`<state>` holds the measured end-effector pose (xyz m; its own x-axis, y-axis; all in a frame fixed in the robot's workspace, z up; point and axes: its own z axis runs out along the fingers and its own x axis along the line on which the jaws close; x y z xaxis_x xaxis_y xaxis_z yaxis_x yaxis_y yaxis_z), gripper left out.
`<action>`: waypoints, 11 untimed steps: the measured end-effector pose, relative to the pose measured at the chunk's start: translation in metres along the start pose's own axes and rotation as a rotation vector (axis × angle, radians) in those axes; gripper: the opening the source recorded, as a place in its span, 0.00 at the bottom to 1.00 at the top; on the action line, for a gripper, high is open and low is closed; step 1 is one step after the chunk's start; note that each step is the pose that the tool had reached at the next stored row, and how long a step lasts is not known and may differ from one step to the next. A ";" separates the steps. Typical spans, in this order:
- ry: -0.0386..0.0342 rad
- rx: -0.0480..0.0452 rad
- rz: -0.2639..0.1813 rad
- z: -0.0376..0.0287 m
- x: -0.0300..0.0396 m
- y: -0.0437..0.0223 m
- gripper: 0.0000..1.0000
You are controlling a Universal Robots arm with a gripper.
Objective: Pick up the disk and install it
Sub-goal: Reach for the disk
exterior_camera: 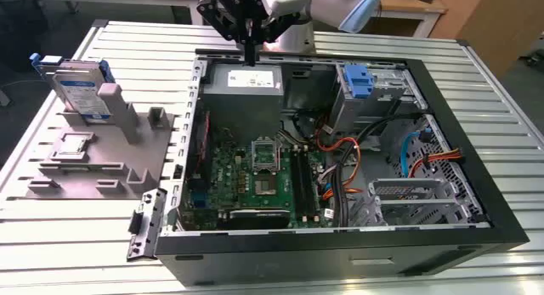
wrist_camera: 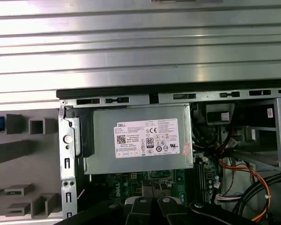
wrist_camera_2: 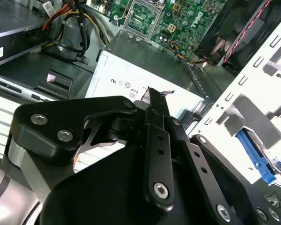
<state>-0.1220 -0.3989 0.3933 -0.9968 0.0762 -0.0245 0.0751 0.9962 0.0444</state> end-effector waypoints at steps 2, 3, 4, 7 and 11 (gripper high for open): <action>0.0000 0.0000 0.000 0.0000 0.0000 0.0000 0.10; 0.0000 0.0000 0.000 0.0000 0.0000 0.0000 0.10; 0.0000 0.0000 0.000 0.0000 0.0000 0.0000 0.10; 0.0000 0.0001 0.000 0.0000 0.0005 0.0000 0.10; -0.0001 0.0000 0.000 0.0000 0.0027 -0.0002 0.10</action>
<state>-0.1247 -0.3989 0.3933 -0.9968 0.0762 -0.0245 0.0751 0.9962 0.0444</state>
